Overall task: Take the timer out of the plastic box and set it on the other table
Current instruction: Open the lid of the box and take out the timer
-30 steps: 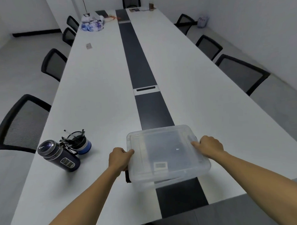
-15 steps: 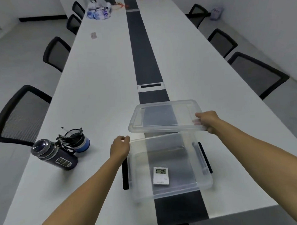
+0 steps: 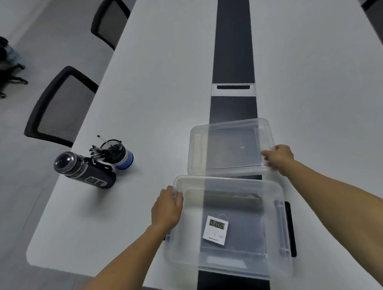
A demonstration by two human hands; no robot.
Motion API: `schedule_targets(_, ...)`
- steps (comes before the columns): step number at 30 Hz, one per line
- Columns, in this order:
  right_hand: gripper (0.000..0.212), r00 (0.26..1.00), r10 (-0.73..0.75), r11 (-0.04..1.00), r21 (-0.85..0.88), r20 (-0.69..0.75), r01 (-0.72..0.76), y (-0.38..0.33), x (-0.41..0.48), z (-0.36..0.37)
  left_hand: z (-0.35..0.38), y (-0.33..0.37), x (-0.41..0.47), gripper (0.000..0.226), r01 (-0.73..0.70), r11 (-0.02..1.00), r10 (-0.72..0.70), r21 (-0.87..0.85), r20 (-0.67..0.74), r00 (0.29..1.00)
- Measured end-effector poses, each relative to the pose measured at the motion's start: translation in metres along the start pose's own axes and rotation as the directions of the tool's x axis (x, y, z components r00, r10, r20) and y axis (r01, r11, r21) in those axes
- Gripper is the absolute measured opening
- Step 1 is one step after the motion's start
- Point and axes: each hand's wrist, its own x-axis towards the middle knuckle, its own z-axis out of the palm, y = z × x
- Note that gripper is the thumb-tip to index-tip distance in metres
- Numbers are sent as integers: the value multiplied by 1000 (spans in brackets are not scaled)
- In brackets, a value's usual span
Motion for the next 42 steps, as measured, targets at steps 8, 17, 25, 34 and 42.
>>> schedule_targets(8, 39, 1000, 20, 929, -369, 11, -15, 25, 16, 13, 5, 2, 1, 30, 39, 999, -39, 7, -43, 998)
schedule_targets(17, 33, 999, -31, 872, -488, 14, 34, 30, 10, 14, 5, 0, -1, 30, 40, 999, -40, 0, -49, 998)
schedule_targets(25, 42, 951, -298, 895, -371, -80, 249, 2, -57, 5, 3, -2, 1, 34, 3, 1000, -3, -15, -20, 1000)
schedule_targets(34, 32, 793, -573, 661, -454, 209, 598, 18, -176, 53, -13, -10, 0, 52, -140, 990, 139, 2, 126, 982)
schedule_targets(42, 93, 863, -183, 443, -744, 471, 500, 66, -195, 114, -24, -39, -16, 55, -305, 952, 299, 20, 137, 944)
